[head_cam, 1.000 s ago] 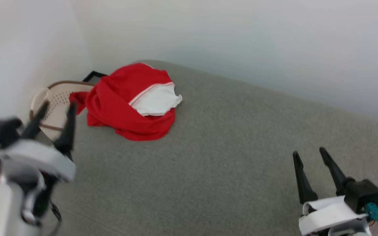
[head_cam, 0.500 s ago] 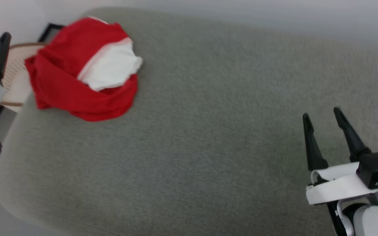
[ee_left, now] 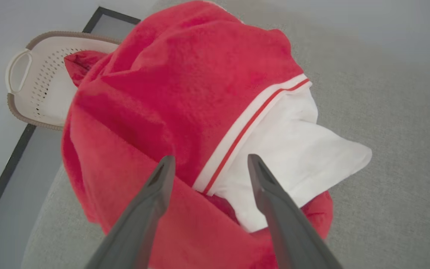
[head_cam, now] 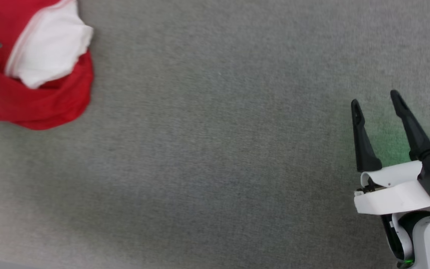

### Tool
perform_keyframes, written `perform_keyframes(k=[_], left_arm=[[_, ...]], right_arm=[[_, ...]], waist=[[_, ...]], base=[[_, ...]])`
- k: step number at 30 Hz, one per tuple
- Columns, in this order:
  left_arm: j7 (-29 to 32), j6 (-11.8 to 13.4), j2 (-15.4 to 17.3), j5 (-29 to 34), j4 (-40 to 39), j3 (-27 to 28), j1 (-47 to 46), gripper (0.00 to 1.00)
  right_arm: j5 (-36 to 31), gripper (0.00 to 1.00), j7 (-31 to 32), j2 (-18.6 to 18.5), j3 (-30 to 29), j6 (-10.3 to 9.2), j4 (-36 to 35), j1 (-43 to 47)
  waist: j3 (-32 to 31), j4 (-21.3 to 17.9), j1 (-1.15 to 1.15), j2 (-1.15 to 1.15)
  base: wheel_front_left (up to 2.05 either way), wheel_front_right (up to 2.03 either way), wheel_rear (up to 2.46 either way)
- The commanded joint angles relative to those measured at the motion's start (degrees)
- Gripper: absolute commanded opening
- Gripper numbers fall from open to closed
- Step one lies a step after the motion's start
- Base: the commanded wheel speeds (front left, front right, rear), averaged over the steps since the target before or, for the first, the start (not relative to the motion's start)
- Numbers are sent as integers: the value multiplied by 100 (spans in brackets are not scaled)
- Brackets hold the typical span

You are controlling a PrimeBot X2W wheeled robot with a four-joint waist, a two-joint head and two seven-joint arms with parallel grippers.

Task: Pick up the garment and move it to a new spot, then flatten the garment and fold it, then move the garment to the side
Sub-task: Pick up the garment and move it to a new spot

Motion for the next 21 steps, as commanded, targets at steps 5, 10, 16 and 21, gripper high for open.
perform_keyframes(k=[5,10,16,21], left_arm=[[321,-25,5,107,563,-187,-343,100],[390,28,-66,222,1021,-350,-513,100],[289,17,-262,192,1482,-423,-565,9],[-102,-14,-280,233,1647,-480,-610,0]], right_arm=[[38,100,109,-59,55,2,-224,-165],[35,100,209,-70,80,2,-387,-221],[30,100,328,-58,131,2,-465,-215],[50,100,368,-79,135,2,-456,-132]], waist=[[626,-378,0,0],[734,-414,0,0],[686,-419,0,0],[476,-357,0,0]], base=[[0,0,0],[0,0,0],[0,0,0],[0,0,0]])
